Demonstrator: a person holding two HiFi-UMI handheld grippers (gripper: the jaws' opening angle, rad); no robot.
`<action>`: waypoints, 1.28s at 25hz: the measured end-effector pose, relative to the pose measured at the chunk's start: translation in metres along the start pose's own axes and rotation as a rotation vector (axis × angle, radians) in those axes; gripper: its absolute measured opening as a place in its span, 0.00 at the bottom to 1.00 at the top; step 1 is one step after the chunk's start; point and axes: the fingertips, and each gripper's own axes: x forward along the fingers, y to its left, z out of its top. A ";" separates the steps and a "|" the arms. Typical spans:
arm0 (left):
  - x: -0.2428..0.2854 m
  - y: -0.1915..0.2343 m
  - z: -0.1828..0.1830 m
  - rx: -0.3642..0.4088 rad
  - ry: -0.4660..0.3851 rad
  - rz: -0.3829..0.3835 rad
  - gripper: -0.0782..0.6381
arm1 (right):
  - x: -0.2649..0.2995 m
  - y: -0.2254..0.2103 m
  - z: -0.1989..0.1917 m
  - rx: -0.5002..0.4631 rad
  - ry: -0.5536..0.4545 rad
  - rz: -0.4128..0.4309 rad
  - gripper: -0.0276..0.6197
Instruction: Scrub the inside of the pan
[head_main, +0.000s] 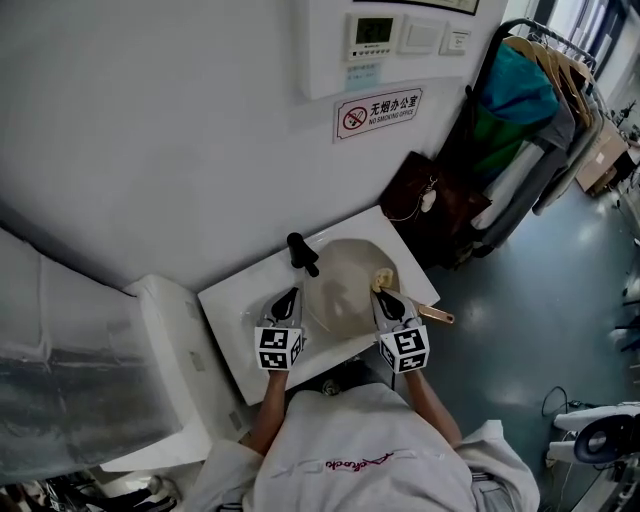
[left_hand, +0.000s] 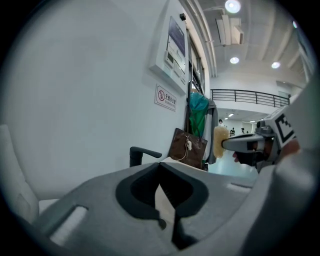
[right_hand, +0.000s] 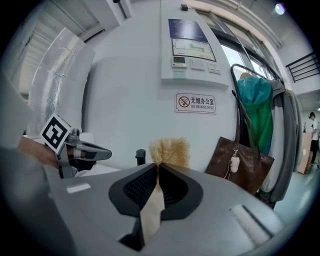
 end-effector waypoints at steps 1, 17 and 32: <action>0.001 0.002 -0.001 -0.002 0.005 0.006 0.11 | 0.003 -0.001 0.000 -0.001 0.002 0.006 0.08; 0.028 0.012 -0.060 -0.041 0.143 0.058 0.11 | 0.036 -0.006 -0.048 -0.010 0.120 0.104 0.08; 0.053 0.016 -0.101 -0.102 0.238 0.120 0.11 | 0.051 -0.020 -0.107 0.044 0.246 0.166 0.08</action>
